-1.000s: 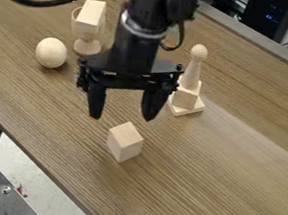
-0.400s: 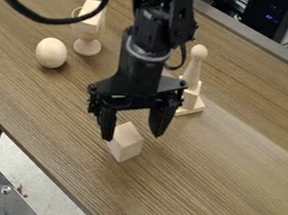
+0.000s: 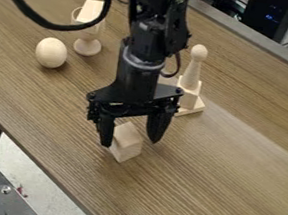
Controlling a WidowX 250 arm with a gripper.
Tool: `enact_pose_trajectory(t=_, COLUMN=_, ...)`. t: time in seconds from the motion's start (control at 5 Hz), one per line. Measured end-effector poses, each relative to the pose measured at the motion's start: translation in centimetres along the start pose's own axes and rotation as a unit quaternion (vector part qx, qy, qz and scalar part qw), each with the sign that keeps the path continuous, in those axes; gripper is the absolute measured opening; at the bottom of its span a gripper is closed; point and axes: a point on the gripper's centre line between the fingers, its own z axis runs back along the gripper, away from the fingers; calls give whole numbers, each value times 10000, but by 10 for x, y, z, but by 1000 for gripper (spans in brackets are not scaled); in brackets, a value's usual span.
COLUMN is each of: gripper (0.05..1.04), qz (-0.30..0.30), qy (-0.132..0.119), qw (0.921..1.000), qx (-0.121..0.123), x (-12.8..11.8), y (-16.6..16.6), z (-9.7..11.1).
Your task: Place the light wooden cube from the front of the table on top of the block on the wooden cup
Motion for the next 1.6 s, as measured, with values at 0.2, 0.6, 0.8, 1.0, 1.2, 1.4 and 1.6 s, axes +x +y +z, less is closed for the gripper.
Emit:
enact_pose_trajectory(t=0.2, gripper=964, qz=-27, qy=36, qw=10000, qx=27, x=4, y=3, z=-6)
enact_pose_trajectory(t=0.6, gripper=560, qz=-241, qy=56, qw=9996, qx=166, x=11, y=6, z=-9)
enact_pose_trajectory(t=0.8, gripper=560, qz=-580, qy=-70, qw=9979, qx=276, x=20, y=3, z=5)
enact_pose_trajectory(t=1.0, gripper=560, qz=-1004, qy=-563, qw=9932, qx=174, x=40, y=-2, z=41)
enact_pose_trajectory(t=1.2, gripper=560, qz=-1160, qy=-843, qw=9897, qx=56, x=59, y=-4, z=60)
enact_pose_trajectory(t=1.4, gripper=560, qz=-1347, qy=-939, qw=9864, qx=-101, x=78, y=-3, z=71)
enact_pose_trajectory(t=1.6, gripper=560, qz=-1677, qy=-859, qw=9819, qx=-171, x=98, y=-1, z=71)
